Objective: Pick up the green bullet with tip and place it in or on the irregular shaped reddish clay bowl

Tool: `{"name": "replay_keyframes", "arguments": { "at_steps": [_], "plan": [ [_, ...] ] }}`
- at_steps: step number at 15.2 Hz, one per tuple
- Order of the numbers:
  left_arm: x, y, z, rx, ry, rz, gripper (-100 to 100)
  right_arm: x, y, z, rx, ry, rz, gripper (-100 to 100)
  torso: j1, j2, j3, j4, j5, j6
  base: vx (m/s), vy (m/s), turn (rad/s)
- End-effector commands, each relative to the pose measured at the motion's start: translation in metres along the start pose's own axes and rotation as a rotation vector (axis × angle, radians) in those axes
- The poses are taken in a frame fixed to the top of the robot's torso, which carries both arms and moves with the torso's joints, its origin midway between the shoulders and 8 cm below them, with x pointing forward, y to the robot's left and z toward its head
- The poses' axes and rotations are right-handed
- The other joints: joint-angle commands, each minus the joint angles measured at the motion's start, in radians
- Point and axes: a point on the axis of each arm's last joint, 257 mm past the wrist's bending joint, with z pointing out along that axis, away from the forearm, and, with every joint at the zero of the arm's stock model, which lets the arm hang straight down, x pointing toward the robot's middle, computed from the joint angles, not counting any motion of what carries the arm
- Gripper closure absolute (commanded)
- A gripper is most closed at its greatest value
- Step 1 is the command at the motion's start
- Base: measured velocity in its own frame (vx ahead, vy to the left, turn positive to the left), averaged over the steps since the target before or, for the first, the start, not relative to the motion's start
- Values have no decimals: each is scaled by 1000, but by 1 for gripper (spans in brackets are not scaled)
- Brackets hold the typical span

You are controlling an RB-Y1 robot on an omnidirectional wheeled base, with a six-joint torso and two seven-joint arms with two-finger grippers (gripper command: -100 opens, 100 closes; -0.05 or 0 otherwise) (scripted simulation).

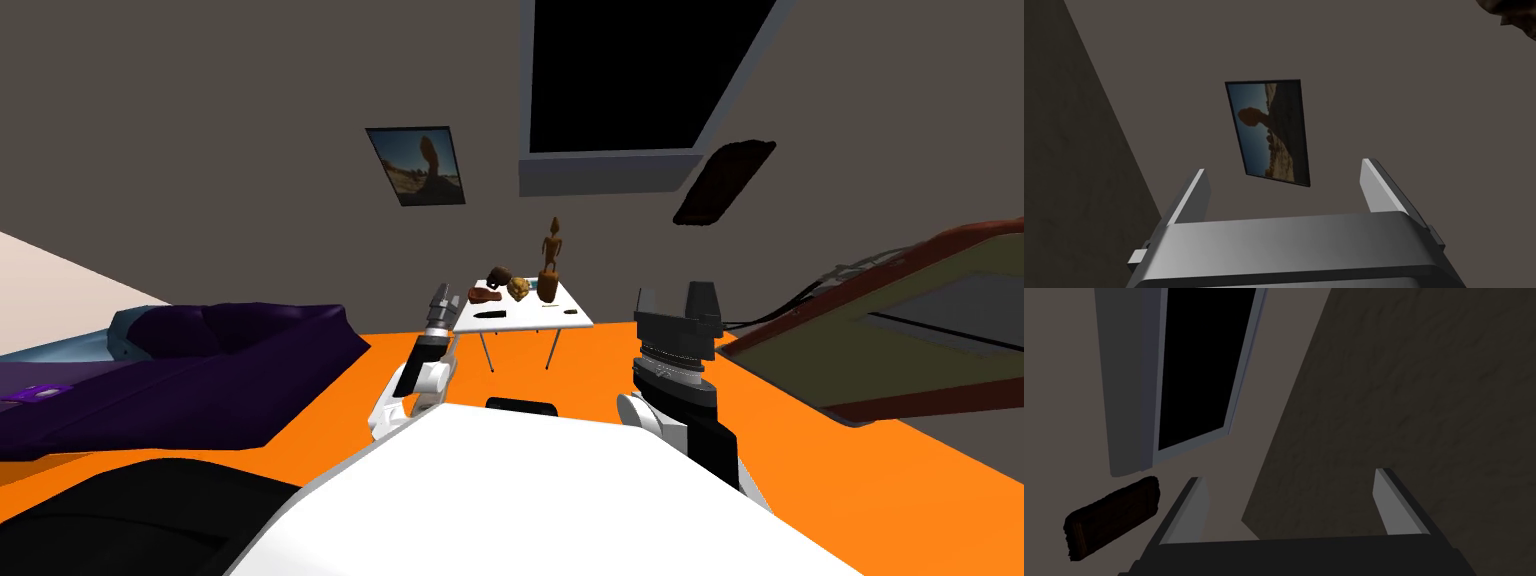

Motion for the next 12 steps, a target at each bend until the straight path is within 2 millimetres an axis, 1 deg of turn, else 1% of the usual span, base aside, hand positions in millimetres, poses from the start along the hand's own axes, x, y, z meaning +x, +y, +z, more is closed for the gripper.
{"name": "replay_keyframes", "arguments": {
  "at_steps": [1,2,3,5,6,8,9,10,12],
  "plan": [
    [2,10,4,-39,5,-1,-100,0,0,0,0,0,0,0,0,0,0,0,0,0,0,-21,63],
    [2,12,4,-47,4,-1,-100,0,0,0,0,0,0,0,0,0,0,0,0,0,-1,-16,25],
    [4,15,9,-61,13,-2,-100,0,0,0,0,0,0,0,0,0,0,0,0,0,-4,-18,65],
    [3,24,8,-94,10,-2,-100,0,0,0,0,0,0,0,0,0,0,0,0,0,-2,-18,47],
    [6,25,14,-101,18,-5,-100,0,0,0,0,0,0,0,0,0,0,0,0,0,-1,-16,62],
    [5,35,13,-139,15,-4,-100,0,0,0,0,0,0,0,0,0,0,0,0,0,0,-17,40],
    [5,36,13,-144,15,-4,-100,0,0,0,0,0,0,0,0,0,0,0,0,0,-1,-10,-6],
    [7,40,18,-160,20,-7,-100,0,0,0,0,0,0,0,0,0,0,0,0,0,0,-12,56],
    [6,49,16,-196,17,-7,-100,0,0,0,0,0,0,0,0,0,0,0,0,0,0,-17,44]
  ]
}}
